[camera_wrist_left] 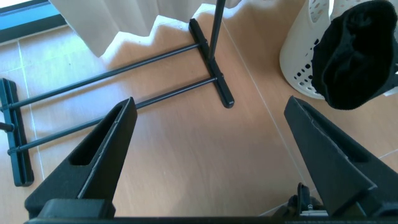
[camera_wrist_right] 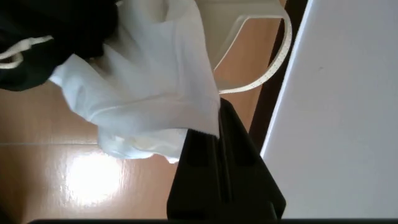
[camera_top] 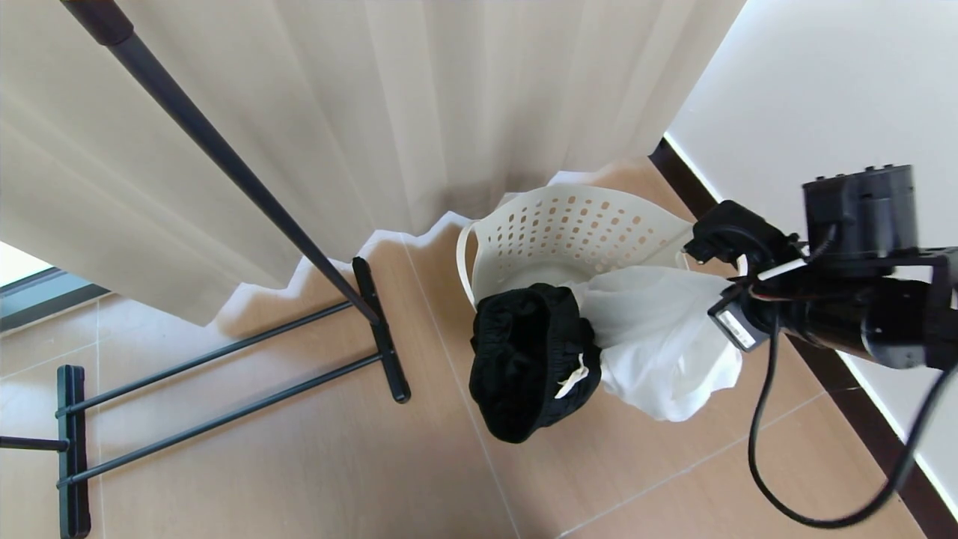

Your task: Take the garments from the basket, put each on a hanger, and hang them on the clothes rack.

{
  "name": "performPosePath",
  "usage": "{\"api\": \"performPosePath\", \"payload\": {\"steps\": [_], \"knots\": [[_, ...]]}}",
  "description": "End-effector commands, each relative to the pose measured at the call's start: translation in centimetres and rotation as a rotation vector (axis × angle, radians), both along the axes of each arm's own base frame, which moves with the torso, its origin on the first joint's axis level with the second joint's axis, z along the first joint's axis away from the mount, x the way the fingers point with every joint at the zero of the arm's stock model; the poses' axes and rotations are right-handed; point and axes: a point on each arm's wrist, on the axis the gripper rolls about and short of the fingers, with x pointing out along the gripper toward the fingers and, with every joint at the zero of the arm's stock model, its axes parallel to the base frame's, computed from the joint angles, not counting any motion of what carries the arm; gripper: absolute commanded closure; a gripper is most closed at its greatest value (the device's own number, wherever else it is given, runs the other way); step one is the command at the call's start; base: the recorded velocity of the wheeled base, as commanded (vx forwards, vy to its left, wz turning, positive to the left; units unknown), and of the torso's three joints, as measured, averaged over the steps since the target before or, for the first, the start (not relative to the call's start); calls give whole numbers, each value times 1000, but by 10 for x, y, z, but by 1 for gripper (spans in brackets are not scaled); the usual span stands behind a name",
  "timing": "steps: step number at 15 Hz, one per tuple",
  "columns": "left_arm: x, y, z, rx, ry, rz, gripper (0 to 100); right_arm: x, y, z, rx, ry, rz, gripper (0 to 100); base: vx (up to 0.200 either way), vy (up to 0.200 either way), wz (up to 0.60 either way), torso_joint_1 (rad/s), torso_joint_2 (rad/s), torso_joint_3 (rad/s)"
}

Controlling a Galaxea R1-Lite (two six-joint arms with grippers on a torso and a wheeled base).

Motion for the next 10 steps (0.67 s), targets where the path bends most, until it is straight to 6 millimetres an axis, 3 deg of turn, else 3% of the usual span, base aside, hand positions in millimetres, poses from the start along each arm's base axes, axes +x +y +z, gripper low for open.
{"api": "performPosePath", "payload": {"steps": [1,3,5,10], "knots": [[0,0,0,-1,2,0,0,-77,-8,22,101,-108,102,100,0,0,0,0,0,0],[0,0,0,1,2,0,0,-97,-13,18,159,-106,165,100,0,0,0,0,0,0],[0,0,-1,4,3,0,0,-104,-15,14,217,-97,238,100,0,0,0,0,0,0],[0,0,0,5,2,-3,0,-101,-14,14,235,-127,249,100,0,0,0,0,0,0]]}}
